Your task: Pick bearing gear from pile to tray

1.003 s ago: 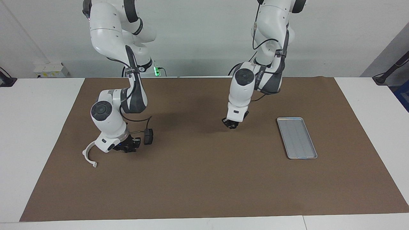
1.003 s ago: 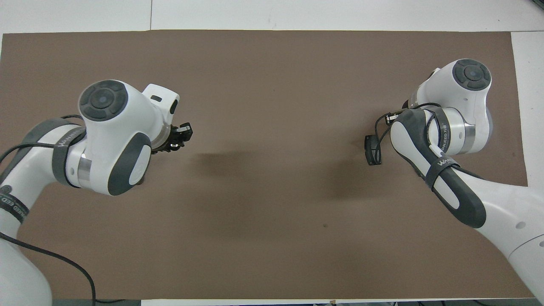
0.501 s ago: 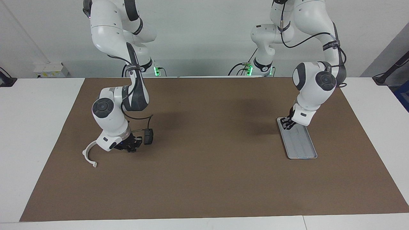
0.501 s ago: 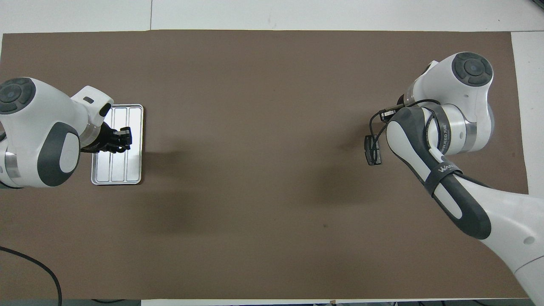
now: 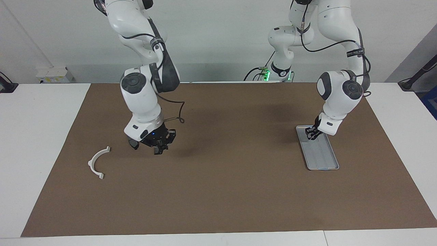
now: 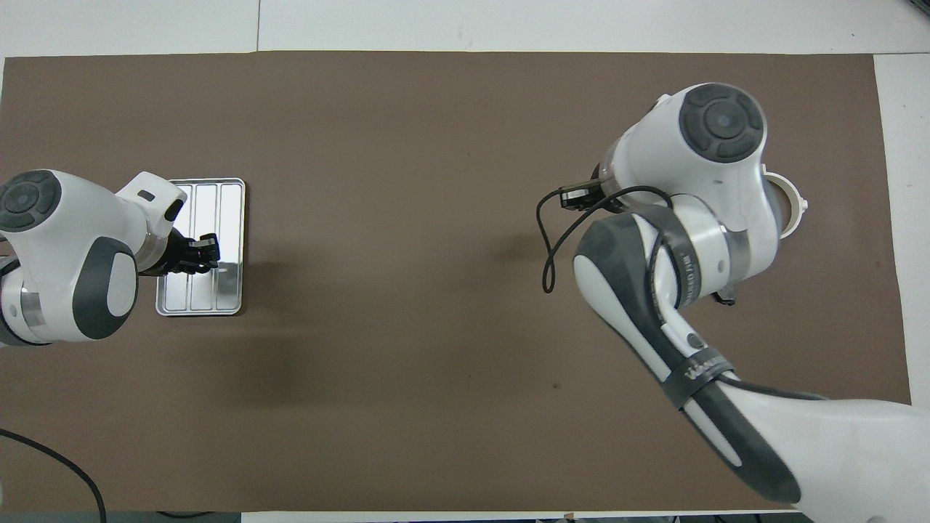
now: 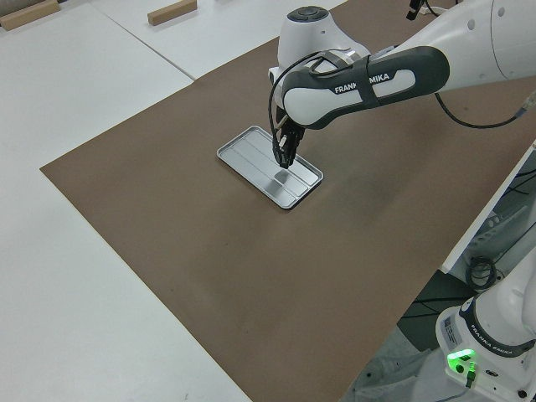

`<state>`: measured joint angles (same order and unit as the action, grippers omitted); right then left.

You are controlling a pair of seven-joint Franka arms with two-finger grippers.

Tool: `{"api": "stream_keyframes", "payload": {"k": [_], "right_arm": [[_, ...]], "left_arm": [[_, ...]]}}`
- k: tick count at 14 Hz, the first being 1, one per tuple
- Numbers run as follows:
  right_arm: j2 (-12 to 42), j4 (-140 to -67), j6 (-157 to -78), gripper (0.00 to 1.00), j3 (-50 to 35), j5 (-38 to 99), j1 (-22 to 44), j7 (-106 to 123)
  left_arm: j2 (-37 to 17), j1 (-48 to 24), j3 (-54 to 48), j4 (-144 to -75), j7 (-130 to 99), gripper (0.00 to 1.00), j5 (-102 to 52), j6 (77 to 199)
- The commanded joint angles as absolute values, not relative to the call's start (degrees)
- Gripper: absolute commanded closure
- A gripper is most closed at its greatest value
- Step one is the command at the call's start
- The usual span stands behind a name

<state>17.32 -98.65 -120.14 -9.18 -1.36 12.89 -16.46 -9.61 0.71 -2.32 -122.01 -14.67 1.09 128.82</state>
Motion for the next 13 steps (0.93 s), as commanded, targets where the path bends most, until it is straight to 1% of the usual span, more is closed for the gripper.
{"api": "stream_keyframes", "payload": {"k": [1,2,4,6,7,9,10,11,12,13], "right_arm": [[16.4,-99.7,-119.5,1.00,-9.2,-2.4,19.1,-27.3],[16.3,-101.4,-120.4,1.00,-9.2,-2.4,21.8,-33.2],[17.3,-102.2,-122.8,1.00,-9.2,-2.4,25.5,-40.1],[18.2,-102.4,-124.4,1.00,-9.3,-2.4,27.1,-44.4],[19.1,-102.3,-125.8,1.00,-9.2,-2.4,29.1,-48.1],[21.1,-102.4,-128.2,1.00,-9.2,-2.4,30.0,-49.7],[22.1,-102.4,-129.4,1.00,-9.2,-2.4,30.1,-49.8],[23.2,-102.5,-130.4,1.00,-9.2,-2.4,30.1,-50.0],[24.1,-102.6,-131.0,1.00,-9.2,-2.5,30.0,-49.8],[24.7,-102.6,-131.7,1.00,-9.2,-2.5,29.8,-49.7]], "left_arm": [[-7.6,2.2,-3.0,-125.1,-14.1,0.92,1.8,131.0],[-7.6,2.2,-3.0,-125.2,-14.1,0.91,1.7,131.1],[-7.6,2.3,-3.0,-126.6,-14.1,0.89,1.7,132.5],[-7.6,2.2,-3.0,-129.0,-14.2,0.89,1.7,136.1],[-7.7,2.2,-3.0,-129.5,-14.2,0.89,1.6,136.5],[-7.7,2.3,-3.0,-129.5,-14.2,0.87,1.6,136.5],[-7.7,2.2,-3.0,-129.5,-14.2,0.68,1.6,136.5],[-7.7,2.2,-3.0,-129.5,-14.2,0.34,1.7,136.5],[-7.8,2.2,-3.0,-129.0,-14.2,0.09,1.7,136.4],[-7.8,2.2,-3.0,-128.8,-14.2,0.08,1.7,136.1]]}}
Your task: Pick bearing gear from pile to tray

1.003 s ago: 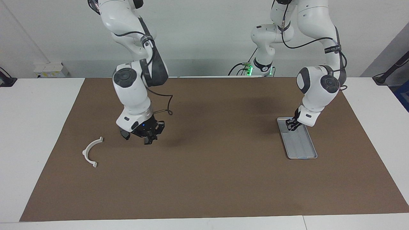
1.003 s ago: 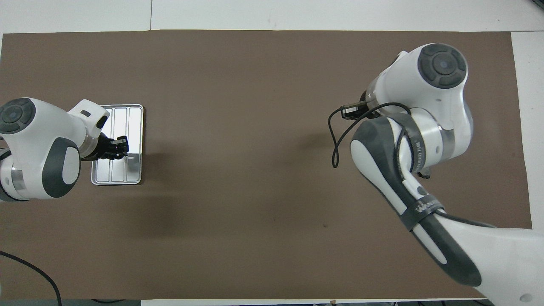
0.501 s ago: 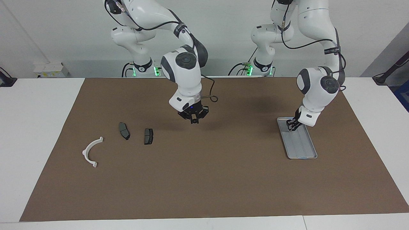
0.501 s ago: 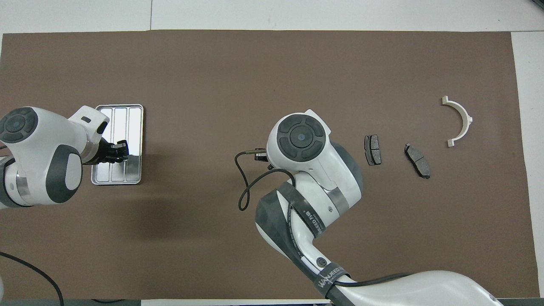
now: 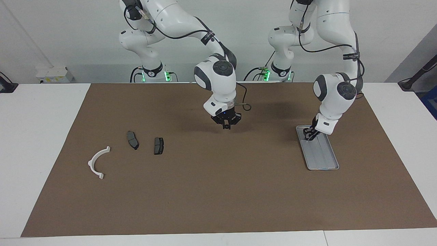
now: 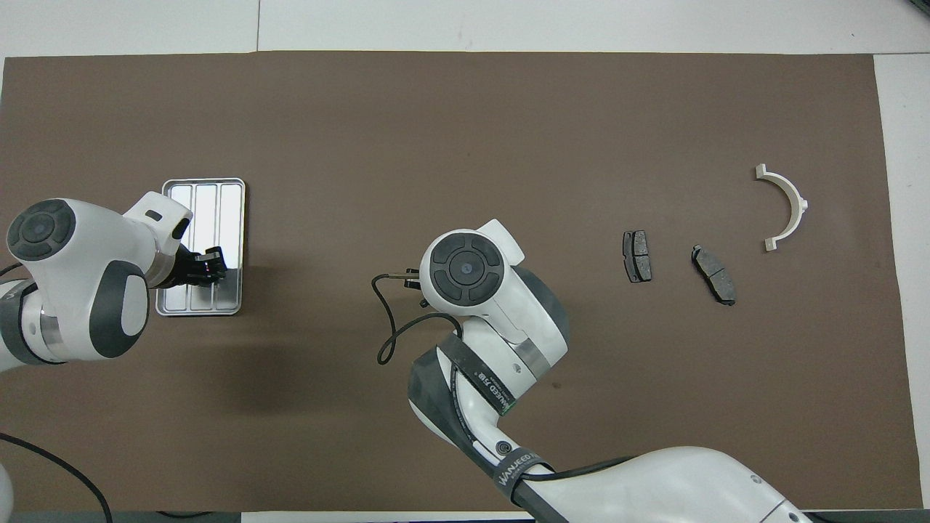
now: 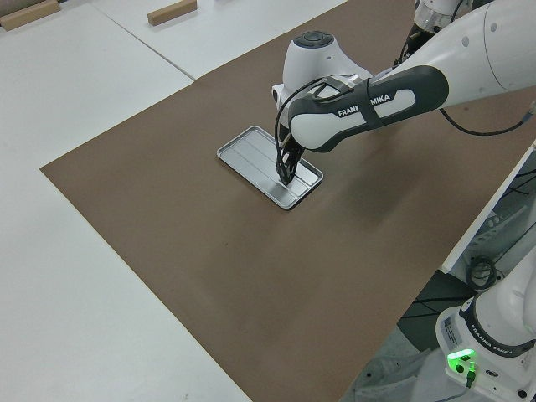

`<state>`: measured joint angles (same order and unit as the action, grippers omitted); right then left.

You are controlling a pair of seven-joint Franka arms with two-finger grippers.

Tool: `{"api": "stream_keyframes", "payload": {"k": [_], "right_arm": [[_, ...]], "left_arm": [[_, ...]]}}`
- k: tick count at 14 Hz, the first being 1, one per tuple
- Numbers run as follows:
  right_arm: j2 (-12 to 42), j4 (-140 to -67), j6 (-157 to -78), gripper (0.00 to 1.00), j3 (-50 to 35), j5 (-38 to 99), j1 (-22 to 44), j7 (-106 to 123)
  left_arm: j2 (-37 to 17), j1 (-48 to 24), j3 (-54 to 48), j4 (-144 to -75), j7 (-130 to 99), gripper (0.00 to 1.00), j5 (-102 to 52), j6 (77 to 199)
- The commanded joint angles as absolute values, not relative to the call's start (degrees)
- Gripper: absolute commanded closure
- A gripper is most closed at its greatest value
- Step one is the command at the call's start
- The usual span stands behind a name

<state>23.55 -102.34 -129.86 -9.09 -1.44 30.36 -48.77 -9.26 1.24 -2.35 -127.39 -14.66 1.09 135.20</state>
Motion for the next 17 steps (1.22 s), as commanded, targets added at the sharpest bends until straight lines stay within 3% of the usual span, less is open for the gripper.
{"api": "stream_keyframes", "payload": {"k": [1,7,16,17], "right_arm": [[24.9,-102.7,-132.1,1.00,-9.2,-2.5,29.7,-49.5],[25.1,-103.9,-133.7,1.00,-9.2,-2.5,30.0,-48.8],[25.0,-106.3,-135.5,1.00,-9.2,-2.5,29.4,-48.6],[25.0,-106.3,-135.5,0.89,-9.2,-2.5,29.4,-48.6]], "left_arm": [[-8.0,2.2,-3.0,-128.2,-14.2,0.04,1.7,135.8],[-9.7,1.2,-3.1,-116.2,-15.0,0.00,-3.7,127.4],[-9.8,-8.3,-3.1,-117.4,-27.9,0.00,-3.8,130.8],[-9.7,-9.7,-3.1,-117.8,-30.3,0.00,-3.8,131.2]]}}
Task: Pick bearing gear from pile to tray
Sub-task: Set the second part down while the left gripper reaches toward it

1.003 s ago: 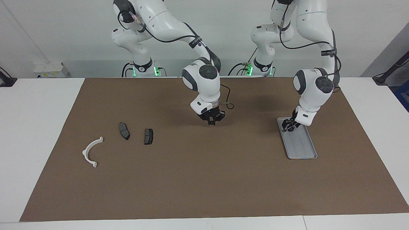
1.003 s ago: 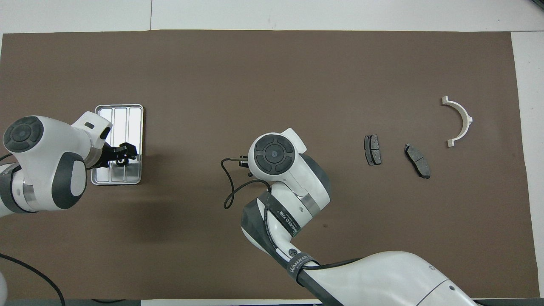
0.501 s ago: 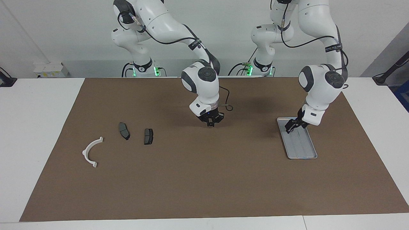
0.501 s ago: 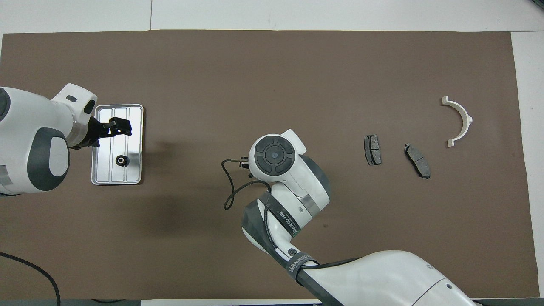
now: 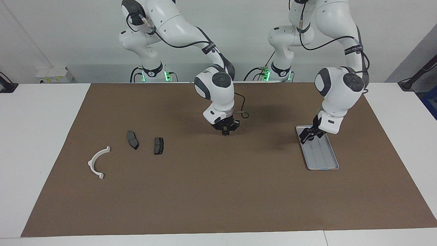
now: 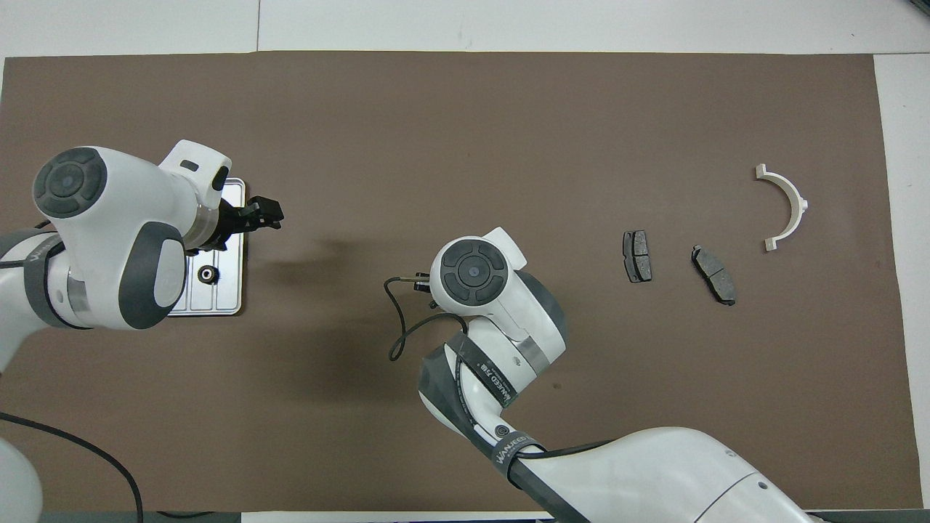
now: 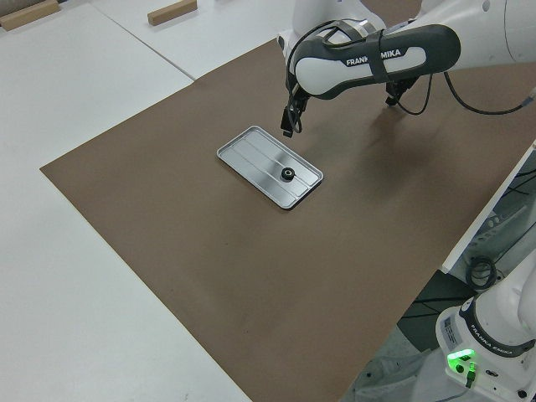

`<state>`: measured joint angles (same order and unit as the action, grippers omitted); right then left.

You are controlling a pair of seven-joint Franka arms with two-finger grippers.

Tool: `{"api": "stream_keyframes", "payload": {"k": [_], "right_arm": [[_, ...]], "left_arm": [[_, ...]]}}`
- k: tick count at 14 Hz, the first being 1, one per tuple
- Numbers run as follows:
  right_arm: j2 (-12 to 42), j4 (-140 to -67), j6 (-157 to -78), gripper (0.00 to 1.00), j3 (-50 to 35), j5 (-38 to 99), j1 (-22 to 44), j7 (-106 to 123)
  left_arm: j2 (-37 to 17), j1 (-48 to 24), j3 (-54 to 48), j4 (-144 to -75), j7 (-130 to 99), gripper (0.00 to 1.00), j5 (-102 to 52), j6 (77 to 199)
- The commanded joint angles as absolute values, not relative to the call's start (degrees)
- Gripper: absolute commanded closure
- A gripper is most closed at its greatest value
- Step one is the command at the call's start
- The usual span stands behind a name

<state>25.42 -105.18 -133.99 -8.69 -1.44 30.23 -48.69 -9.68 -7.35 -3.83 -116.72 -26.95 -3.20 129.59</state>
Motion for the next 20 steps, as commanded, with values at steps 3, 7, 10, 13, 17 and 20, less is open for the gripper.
{"api": "stream_keyframes", "payload": {"k": [3,7,10,13,17,20], "right_arm": [[25.0,-106.3,-135.4,0.39,-9.2,-2.5,29.3,-48.6],[24.8,-105.1,-134.7,0.21,-9.1,-2.4,28.8,-48.4],[22.0,-102.8,-130.6,0.21,-9.0,-2.5,25.7,-47.5],[18.6,-99.2,-124.6,0.21,-9.1,-1.3,19.1,-39.1],[18.1,-89.4,-113.9,0.17,-9.2,1.9,9.6,-22.2],[14.7,-86.0,-105.3,0.14,-8.9,1.2,3.5,-8.5]], "left_arm": [[-9.5,-12.8,-3.1,-118.6,-35.1,0.00,-3.8,132.2],[-9.5,-16.5,-3.1,-118.6,-40.3,0.00,-3.8,132.1],[-9.5,-20.1,-3.1,-118.6,-45.3,0.00,-3.8,132.2],[-9.8,-22.9,-3.0,-118.0,-48.8,0.00,-3.8,132.9],[-15.1,-31.2,-2.9,-111.3,-60.3,0.00,-2.5,132.1],[-21.0,-37.4,-2.8,-105.8,-68.1,0.00,-0.6,131.8]]}}
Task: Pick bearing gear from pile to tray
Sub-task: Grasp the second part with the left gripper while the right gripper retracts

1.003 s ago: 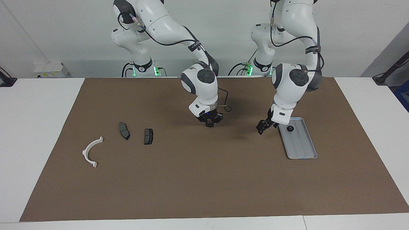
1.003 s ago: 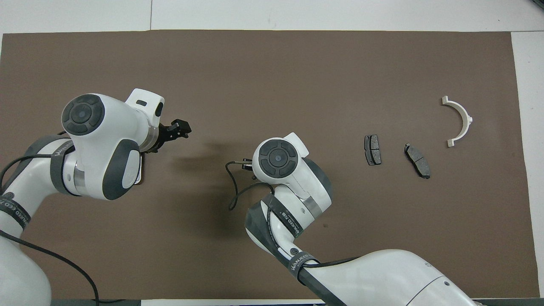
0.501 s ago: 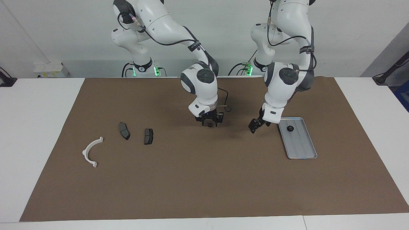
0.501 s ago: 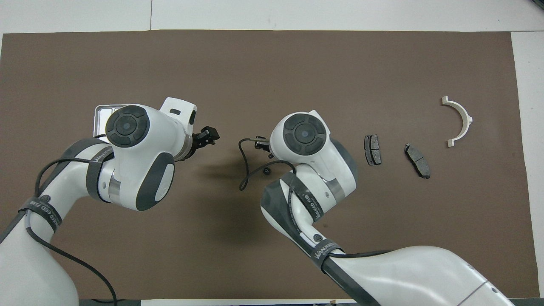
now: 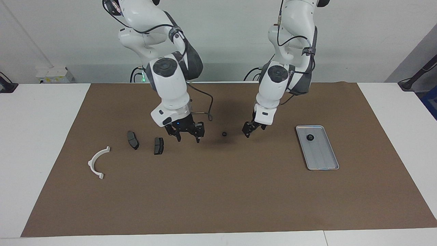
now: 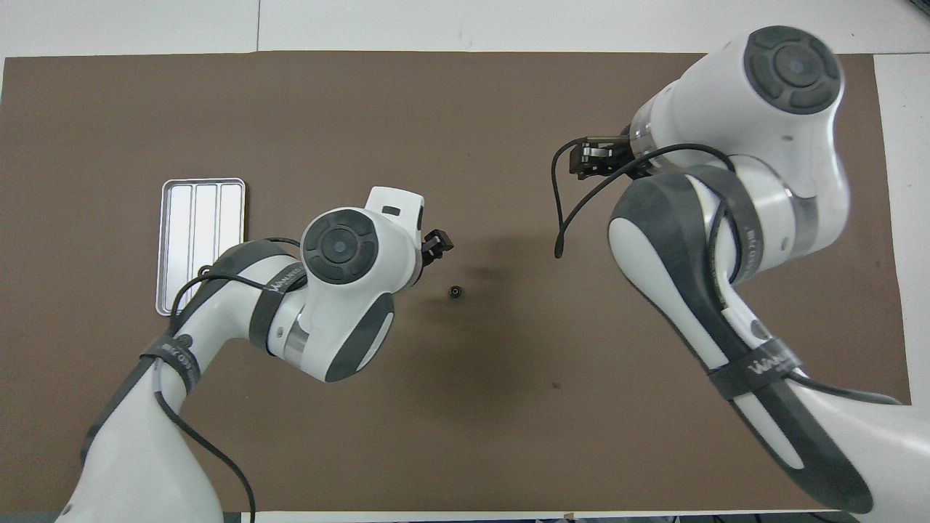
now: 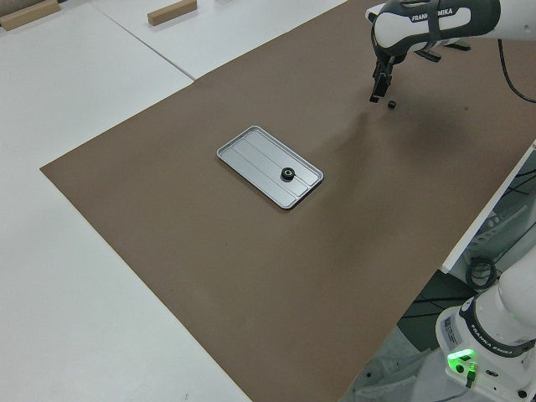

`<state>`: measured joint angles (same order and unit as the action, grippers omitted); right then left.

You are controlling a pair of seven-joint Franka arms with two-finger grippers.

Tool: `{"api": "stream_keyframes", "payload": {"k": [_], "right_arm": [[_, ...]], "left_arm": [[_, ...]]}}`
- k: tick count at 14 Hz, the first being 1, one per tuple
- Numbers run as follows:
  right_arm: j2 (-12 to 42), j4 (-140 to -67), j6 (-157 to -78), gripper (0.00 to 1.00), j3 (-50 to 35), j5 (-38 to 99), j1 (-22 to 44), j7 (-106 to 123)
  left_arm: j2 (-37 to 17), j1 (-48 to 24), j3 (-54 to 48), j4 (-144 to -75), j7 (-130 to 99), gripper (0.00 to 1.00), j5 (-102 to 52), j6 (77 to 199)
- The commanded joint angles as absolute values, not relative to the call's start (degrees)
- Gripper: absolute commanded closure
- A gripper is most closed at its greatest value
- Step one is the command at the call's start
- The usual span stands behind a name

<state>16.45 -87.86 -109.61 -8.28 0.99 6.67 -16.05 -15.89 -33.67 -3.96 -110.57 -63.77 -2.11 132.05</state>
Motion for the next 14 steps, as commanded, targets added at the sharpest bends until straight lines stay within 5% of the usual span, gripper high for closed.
{"api": "stream_keyframes", "payload": {"k": [1,6,11,14], "right_arm": [[12.9,-86.1,-103.0,0.09,-8.8,0.7,1.2,-3.5],[4.5,-91.0,-96.7,0.00,-8.9,-1.1,-5.8,2.8],[3.3,-91.1,-91.2,0.00,-8.8,-0.4,-8.5,2.3],[3.2,-91.1,-91.3,0.00,-0.6,-0.3,-1.0,2.0]], "left_arm": [[-22.7,-39.6,-2.7,-104.5,-69.2,0.00,0.0,130.9],[-23.4,-42.0,-2.7,-105.2,-69.3,0.00,3.1,128.8],[-23.2,-41.5,-2.7,-107.0,-69.3,0.09,3.2,131.0],[-23.1,-40.6,-2.7,-108.1,-69.2,0.13,3.2,132.2]]}}
